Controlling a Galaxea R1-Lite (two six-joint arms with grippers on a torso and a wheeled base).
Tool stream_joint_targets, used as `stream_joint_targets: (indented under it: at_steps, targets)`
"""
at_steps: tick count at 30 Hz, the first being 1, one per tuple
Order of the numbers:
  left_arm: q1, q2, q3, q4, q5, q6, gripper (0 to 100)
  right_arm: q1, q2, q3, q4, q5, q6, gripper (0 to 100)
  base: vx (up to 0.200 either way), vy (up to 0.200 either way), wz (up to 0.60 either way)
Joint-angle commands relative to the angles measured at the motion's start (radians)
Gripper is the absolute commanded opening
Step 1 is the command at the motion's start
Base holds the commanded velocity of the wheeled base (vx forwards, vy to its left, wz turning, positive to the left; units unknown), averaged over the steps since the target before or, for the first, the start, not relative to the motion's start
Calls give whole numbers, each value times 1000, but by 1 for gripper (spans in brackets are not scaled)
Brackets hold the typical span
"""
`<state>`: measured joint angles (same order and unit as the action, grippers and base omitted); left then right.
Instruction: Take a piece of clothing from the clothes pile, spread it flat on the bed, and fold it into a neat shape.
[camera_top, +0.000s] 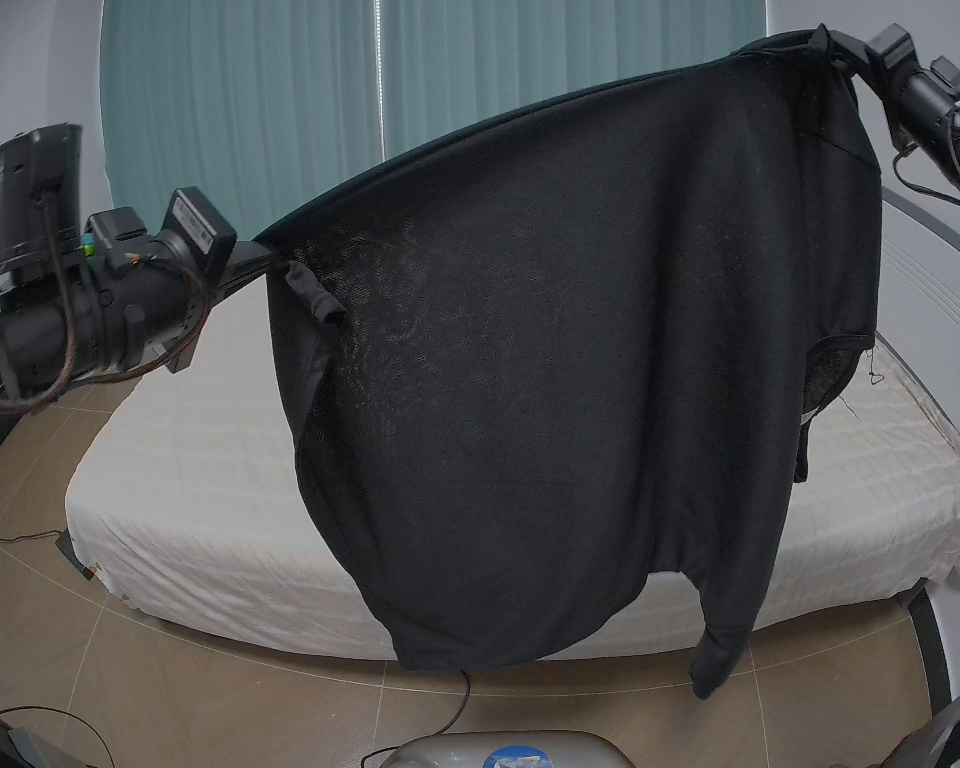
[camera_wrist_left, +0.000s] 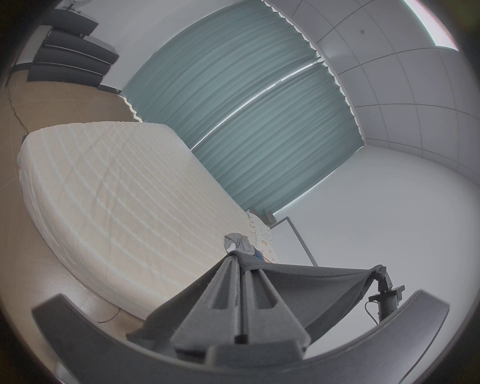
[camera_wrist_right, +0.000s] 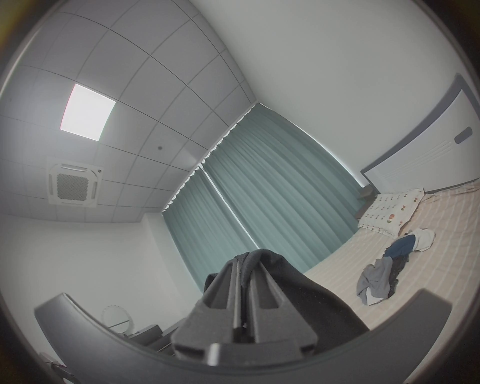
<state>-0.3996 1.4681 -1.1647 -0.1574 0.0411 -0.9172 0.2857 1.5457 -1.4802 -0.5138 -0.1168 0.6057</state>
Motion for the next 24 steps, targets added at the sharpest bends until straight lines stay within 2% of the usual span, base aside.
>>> stream_joint_targets:
  at_steps: [1,4,10,17,24]
  targets:
    - [39,201,-119,15,-3,1,0,-50,244,-17,-80,-11,2,0,200,0,0]
    - [41,264,-171,21,-3,3,0,-50,323,-20,-164,-14,-11,0,200,0,0]
    - [47,385,-276,24,5,24,0,-50,430,-34,-210,-67,-24,0,200,0,0]
    - [48,500,-359,26,10,51,0,-46,525,-71,-298,-70,-58,0,200,0,0]
    - [47,595,-375,12,14,51,0,-42,608,-138,-319,-75,-77,0,200,0,0]
